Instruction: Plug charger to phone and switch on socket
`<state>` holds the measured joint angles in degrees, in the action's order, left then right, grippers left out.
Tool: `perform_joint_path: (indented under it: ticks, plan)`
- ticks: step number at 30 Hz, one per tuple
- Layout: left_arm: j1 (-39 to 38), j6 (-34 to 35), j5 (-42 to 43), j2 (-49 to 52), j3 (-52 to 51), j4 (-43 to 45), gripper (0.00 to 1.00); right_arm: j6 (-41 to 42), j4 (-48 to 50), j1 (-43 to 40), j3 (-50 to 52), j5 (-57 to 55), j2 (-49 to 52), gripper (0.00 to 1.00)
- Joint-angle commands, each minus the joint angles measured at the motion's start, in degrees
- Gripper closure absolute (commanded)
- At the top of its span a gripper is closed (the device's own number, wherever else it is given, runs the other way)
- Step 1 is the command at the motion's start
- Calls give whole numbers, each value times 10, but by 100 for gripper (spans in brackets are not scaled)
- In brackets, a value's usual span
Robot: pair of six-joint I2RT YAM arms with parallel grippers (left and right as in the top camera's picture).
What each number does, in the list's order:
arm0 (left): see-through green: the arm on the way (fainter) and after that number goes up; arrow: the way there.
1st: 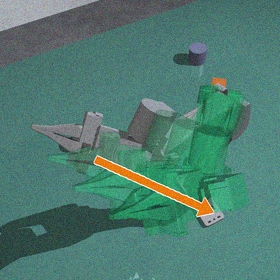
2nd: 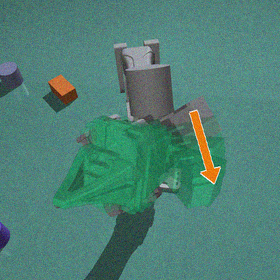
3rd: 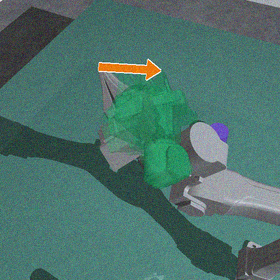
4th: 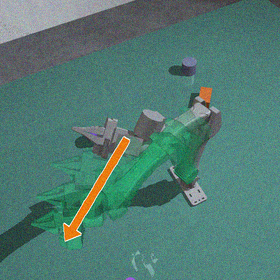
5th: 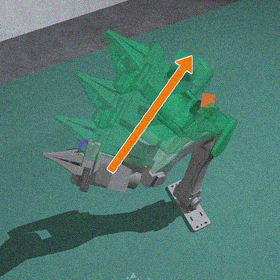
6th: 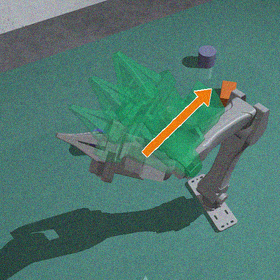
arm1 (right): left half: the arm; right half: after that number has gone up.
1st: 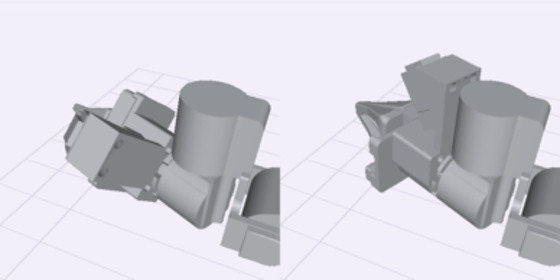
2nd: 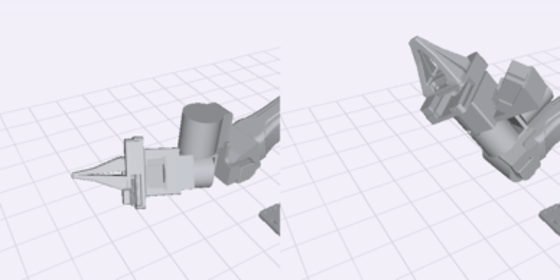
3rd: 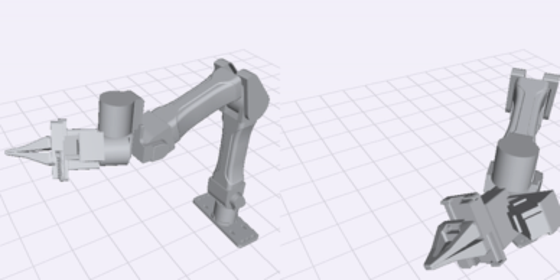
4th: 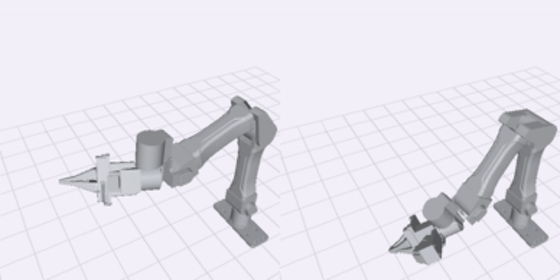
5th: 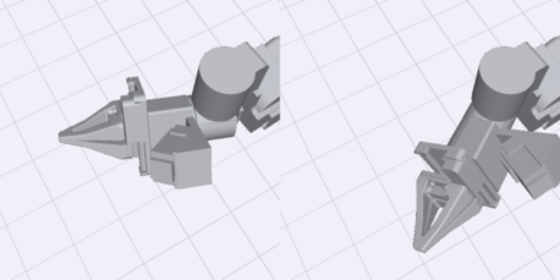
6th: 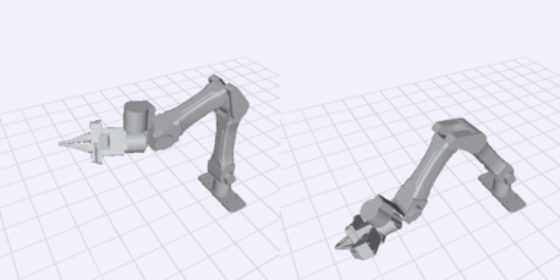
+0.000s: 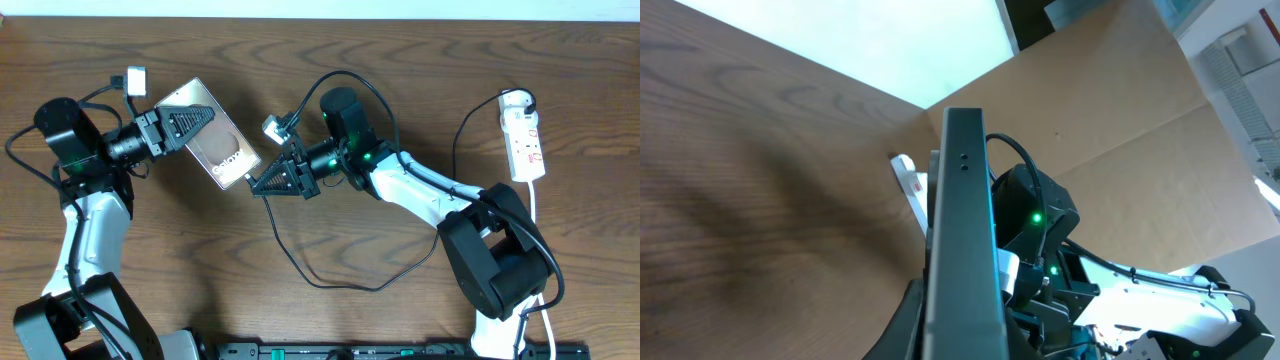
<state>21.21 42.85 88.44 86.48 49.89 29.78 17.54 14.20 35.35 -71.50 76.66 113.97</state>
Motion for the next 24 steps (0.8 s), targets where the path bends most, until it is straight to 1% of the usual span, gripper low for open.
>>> perform_joint_path:
  ticks: [1, 24]
  plan:
    - [-1, -13, 17, -6, 1, 3, 93, 2, 0, 5, -4, 4, 0, 99]
    - [-11, -13, 17, -6, 0, 2, 93, 2, 2, 7, -4, 2, 0, 99]
